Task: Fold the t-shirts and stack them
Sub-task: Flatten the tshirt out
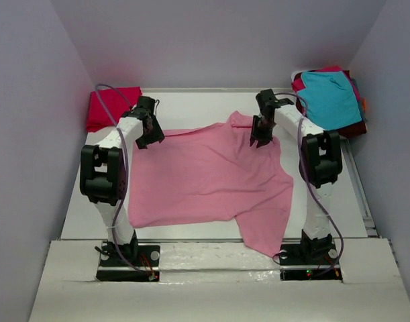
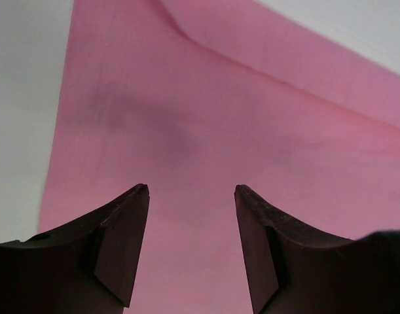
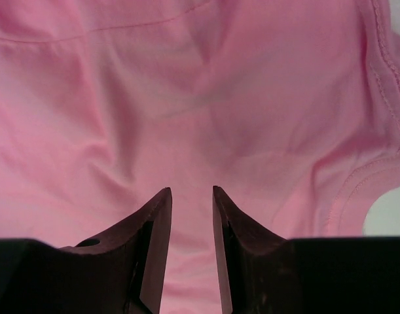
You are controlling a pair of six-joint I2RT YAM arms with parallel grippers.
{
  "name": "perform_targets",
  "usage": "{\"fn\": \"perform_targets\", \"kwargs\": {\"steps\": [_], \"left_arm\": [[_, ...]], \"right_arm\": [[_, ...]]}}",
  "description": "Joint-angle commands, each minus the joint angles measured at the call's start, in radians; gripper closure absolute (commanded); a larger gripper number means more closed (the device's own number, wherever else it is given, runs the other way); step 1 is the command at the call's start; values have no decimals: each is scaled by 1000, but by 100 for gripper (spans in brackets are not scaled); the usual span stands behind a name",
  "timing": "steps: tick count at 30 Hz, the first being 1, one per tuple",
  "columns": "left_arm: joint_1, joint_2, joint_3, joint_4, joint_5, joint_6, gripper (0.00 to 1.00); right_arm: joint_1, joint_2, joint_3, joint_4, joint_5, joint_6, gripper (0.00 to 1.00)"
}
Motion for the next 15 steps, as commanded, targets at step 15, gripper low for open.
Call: {"fn": "perform_targets", "kwargs": {"steps": [15], "left_arm": [[2,102,-61,-132,55,33,33]], "right_arm": [[10,43,-66,-69,1,6,62]]}}
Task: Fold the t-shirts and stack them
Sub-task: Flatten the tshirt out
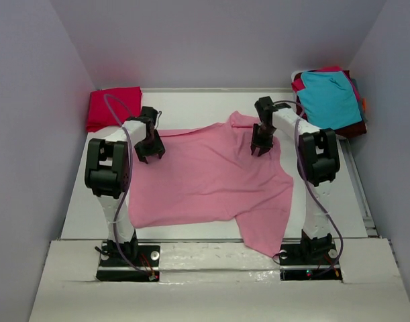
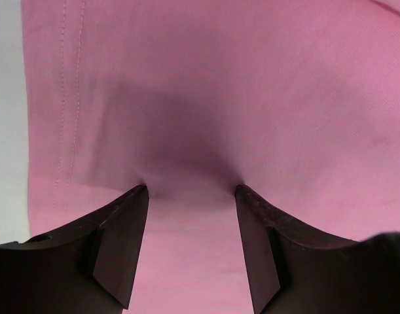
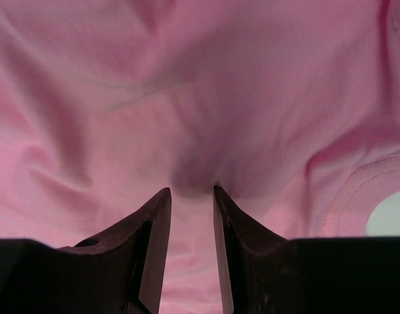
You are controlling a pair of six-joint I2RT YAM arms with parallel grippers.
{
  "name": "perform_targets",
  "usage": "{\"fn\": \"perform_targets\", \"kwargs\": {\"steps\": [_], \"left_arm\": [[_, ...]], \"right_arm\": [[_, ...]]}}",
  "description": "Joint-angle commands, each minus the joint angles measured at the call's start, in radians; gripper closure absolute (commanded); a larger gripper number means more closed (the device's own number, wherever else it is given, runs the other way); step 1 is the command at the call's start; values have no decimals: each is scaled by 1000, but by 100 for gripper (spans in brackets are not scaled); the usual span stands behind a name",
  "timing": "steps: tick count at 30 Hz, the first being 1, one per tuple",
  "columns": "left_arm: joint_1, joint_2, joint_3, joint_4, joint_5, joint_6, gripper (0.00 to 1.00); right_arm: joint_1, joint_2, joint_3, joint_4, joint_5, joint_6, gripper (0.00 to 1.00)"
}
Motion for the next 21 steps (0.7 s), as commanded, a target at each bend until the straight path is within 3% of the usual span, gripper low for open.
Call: {"fn": "perform_targets", "kwargs": {"steps": [1,21], "left_arm": [[2,-1,-16,-41,34,21,33],[-26,-229,-262,-65,180,-25,33]], "right_arm": [[10,0,-43,-28,-12,6,62],[10,-339,-502,-17,-158,100,61]]}}
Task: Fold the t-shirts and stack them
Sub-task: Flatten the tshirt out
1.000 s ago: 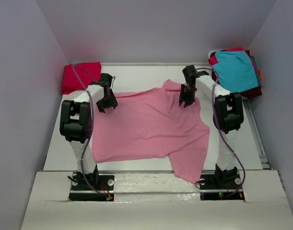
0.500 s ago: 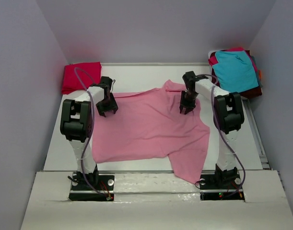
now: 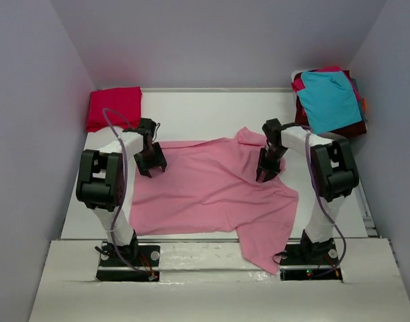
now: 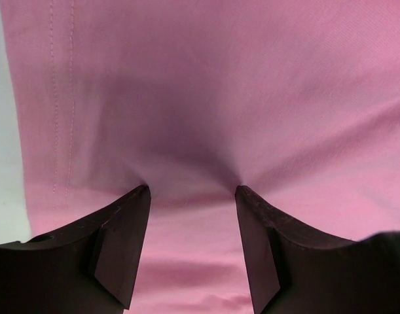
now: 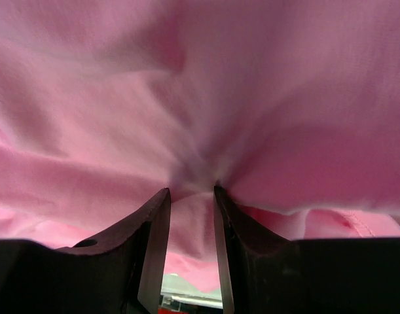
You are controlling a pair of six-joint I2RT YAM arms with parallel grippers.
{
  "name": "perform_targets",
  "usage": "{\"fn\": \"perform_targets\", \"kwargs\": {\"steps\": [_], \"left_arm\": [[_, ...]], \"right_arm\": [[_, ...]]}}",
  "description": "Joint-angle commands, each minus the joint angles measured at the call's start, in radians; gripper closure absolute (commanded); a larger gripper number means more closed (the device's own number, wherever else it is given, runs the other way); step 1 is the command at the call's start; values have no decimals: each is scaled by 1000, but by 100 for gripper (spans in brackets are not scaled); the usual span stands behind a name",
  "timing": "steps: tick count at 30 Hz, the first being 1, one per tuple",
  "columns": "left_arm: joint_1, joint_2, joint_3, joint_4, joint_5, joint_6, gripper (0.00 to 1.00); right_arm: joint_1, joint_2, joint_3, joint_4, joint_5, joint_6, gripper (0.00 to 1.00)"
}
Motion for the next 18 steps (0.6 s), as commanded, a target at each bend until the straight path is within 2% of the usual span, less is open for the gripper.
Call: {"fn": "perform_targets", "kwargs": {"steps": [1,5,8,12,18], "left_arm": [[-18,-87,-63,-74,59,-20,33],[-18,-132,-95,-85,70,-23,33],[-18,-132,-81,-91,49,-23,33],[-18,-100,43,-122,9,-14,33],[-18,-22,216,-152,-37,0,33]], "right_arm": [[10,-122,-66,-37,-24,23,61],[10,-176,-115,-42,-21,28,61],[10,-187,-94,-25,-6,40,61],[10,-179,5,-5,40,54,61],[10,-46,227,-31,123,51,60]]}}
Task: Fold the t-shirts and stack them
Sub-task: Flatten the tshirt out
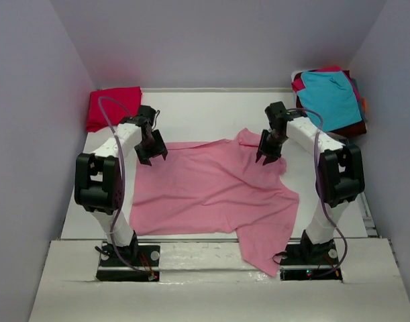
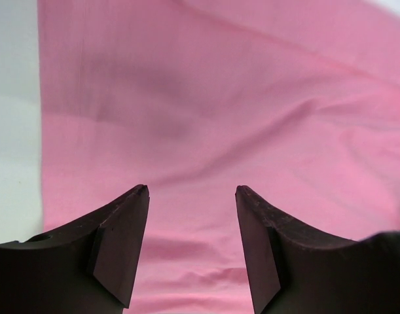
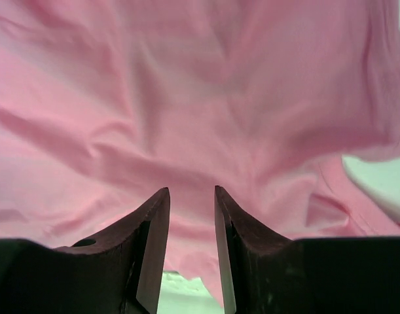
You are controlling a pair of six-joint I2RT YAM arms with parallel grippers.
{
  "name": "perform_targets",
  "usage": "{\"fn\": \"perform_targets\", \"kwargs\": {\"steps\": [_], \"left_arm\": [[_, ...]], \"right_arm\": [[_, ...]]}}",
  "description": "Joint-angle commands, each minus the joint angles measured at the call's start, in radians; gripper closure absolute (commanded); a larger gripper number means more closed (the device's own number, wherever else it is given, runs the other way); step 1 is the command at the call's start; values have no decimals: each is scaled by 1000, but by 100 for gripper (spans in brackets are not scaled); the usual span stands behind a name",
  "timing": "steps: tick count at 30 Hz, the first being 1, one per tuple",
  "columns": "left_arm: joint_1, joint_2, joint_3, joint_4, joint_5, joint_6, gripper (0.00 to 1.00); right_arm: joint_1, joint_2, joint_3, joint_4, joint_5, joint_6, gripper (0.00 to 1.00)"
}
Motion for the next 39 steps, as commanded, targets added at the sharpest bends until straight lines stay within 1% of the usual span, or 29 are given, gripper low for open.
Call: {"fn": "perform_targets", "kwargs": {"steps": [1,5,8,9,14,15,18,19,21,23,29,35,39], "left_arm": [[-1,48,125,-33,-58,16,33],[-1,115,186,-20,-45,19,33],[-1,140,218,-20,-45,21,33],[-1,151,237,-22,-47,22,33],[-1,175,280,-33,-50,35,33],[-1,180,291,-36,-48,36,33],[-1,185,300,-40,-42,41,33],[-1,185,300,-42,-42,44,33],[-1,179,294,-43,-38,48,33],[-1,169,282,-42,-39,52,33],[8,149,262,-40,-42,64,33],[8,143,252,-36,-41,68,33],[8,146,254,-36,-38,70,33]], "right_arm": [[10,76,168,11,84,8,60],[10,159,266,2,139,19,60],[10,215,317,-11,144,31,61],[10,225,337,-8,180,34,61],[10,292,419,-9,185,43,61],[10,321,455,-11,185,43,61],[10,392,524,-35,190,42,62],[10,392,550,-43,192,40,62],[10,465,630,-72,198,34,62],[10,499,702,-98,201,29,62],[0,611,848,-135,195,17,62],[0,631,844,-89,181,20,62],[0,657,876,-78,170,16,62]]}}
